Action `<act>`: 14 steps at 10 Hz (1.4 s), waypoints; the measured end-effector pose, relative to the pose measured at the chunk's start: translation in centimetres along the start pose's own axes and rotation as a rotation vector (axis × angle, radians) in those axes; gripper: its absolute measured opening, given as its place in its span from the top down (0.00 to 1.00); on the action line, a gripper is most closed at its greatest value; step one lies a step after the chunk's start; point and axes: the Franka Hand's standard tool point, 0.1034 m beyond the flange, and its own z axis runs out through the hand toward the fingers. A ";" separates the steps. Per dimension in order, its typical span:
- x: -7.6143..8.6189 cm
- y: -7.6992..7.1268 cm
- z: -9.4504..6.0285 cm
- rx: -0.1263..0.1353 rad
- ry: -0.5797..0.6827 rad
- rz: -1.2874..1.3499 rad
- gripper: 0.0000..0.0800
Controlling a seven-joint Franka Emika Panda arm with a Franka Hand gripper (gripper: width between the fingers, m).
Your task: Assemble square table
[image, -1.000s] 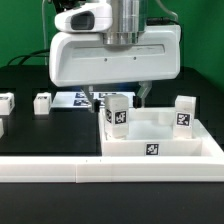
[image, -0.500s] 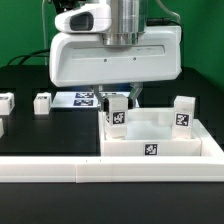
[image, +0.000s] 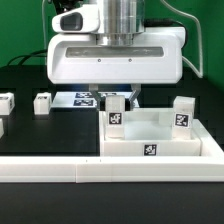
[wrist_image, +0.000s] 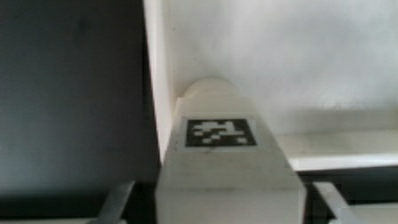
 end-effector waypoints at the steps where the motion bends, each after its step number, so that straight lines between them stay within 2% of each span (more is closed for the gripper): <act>1: 0.0 0.0 0.0 0.000 0.000 0.074 0.64; 10: -0.1 0.0 0.2 -0.002 0.017 1.002 0.64; 13: -0.1 0.1 0.2 0.010 0.011 1.112 0.64; 14: -0.1 0.1 0.2 0.010 0.011 1.089 0.55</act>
Offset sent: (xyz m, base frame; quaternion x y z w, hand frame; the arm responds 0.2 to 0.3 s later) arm -0.0015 0.0009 -0.0044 -0.0115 0.0000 0.1926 0.9812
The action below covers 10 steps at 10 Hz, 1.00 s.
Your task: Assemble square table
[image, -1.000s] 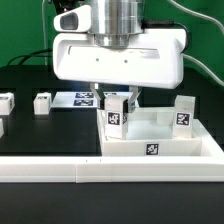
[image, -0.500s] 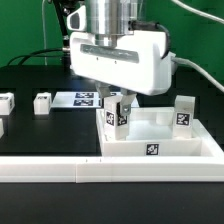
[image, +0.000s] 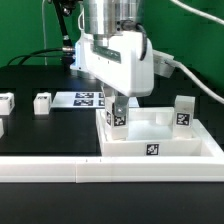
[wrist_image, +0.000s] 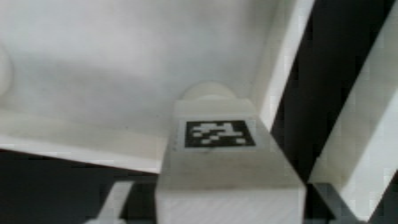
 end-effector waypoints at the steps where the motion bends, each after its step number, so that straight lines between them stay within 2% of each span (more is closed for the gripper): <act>1: 0.0 0.0 0.0 0.000 0.000 -0.056 0.55; 2: 0.1 0.0 0.0 0.001 0.000 -0.141 0.31; 3: 0.1 0.0 0.0 0.001 0.000 -0.218 0.22; 10: -0.7 -0.2 0.1 0.001 -0.005 -0.886 0.19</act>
Offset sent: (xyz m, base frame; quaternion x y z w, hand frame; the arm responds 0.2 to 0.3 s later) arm -0.0040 0.0107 0.0018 0.0062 -0.0138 -0.2008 0.9795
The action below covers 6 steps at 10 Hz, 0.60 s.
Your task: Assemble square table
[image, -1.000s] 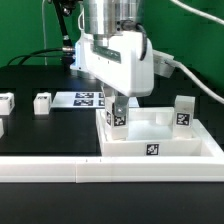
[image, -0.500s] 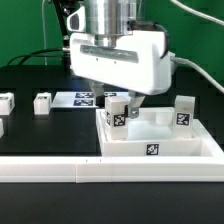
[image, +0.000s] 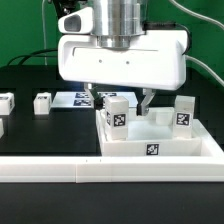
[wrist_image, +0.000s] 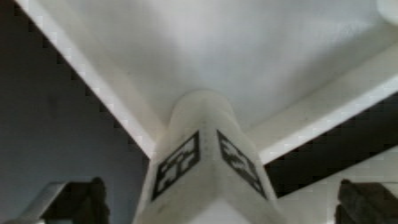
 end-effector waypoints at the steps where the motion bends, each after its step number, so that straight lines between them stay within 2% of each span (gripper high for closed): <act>1: 0.0 0.0 0.0 0.000 0.000 -0.089 0.19; 6: 0.1 0.0 -0.1 -0.008 0.002 -0.398 0.19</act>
Offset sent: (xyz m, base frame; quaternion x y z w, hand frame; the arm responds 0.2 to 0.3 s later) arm -0.0016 0.0072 0.0007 0.0031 -0.0159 -0.1494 0.9886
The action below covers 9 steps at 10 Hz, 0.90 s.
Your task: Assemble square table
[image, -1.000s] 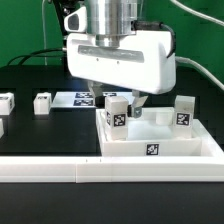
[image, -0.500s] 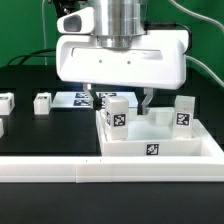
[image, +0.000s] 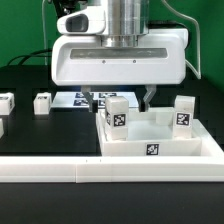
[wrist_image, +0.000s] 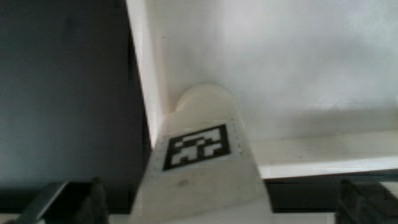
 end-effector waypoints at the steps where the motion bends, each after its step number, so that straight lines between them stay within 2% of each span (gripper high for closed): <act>1: 0.0 0.1 0.0 -0.004 0.000 -0.076 0.19; 4: 0.0 0.3 0.0 -0.008 -0.001 -0.124 0.20; 5: 0.0 0.3 0.0 -0.008 -0.001 -0.123 0.40; 6: 0.0 0.3 0.0 -0.008 -0.001 -0.123 0.40; 7: 0.0 0.3 0.0 -0.008 -0.001 -0.106 0.64; 9: 0.0 0.3 0.0 -0.008 -0.001 -0.085 0.64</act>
Offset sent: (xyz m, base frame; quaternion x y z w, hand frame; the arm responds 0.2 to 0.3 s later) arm 0.0000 0.0000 0.0000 0.0000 0.0000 -0.0650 0.9979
